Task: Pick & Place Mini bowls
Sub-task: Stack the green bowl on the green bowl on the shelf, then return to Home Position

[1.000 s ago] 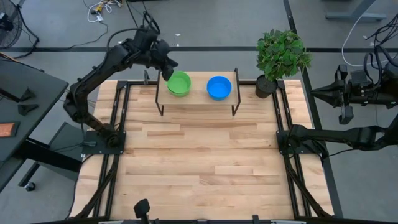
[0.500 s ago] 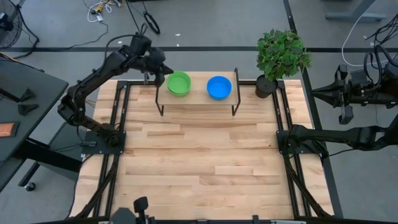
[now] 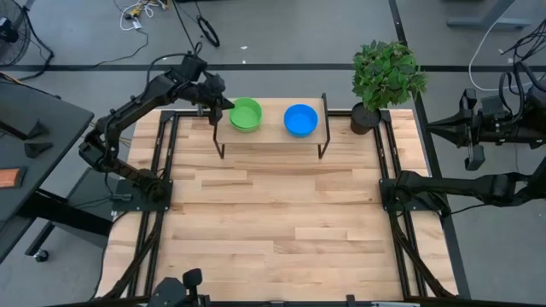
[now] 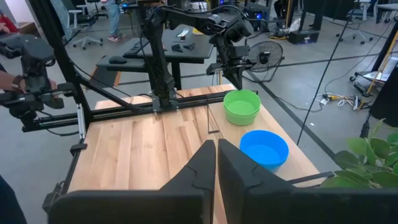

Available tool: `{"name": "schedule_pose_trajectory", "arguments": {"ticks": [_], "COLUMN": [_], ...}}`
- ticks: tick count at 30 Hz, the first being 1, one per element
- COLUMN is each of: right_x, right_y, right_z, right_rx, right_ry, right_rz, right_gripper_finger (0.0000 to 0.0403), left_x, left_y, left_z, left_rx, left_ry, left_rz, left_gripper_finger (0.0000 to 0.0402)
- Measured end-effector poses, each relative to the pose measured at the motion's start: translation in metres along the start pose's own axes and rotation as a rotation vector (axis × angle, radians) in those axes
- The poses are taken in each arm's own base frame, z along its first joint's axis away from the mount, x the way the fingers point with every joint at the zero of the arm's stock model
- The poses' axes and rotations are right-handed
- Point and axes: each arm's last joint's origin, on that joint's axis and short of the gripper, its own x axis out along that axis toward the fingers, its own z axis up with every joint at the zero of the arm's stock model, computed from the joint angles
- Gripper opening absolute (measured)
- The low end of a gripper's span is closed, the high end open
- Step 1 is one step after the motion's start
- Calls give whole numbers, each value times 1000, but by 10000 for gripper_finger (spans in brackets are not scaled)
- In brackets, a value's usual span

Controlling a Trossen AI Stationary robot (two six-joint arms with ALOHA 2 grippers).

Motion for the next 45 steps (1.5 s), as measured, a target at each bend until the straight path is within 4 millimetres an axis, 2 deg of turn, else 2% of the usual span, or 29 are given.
{"name": "schedule_pose_trajectory", "arguments": {"ticks": [8,26,32,36,45], "right_x": [0,0,0,0,0], "right_y": [0,0,0,0,0], "right_z": [0,0,0,0,0], "right_rx": [0,0,0,0,0], "right_ry": [0,0,0,0,0], "right_rz": [0,0,1,0,0], "right_gripper_finger": [23,23,23,23,23], "left_x": [6,6,5,0,-9], "left_y": [0,1,-2,-15,-62], "left_z": [-10,-11,-9,-1,18], "left_rx": [-4,-2,-58,-67,-20], "left_ry": [42,62,28,-2,-31], "left_rz": [11,53,-1,-18,-15], "left_gripper_finger": [0,0,0,0,0]}}
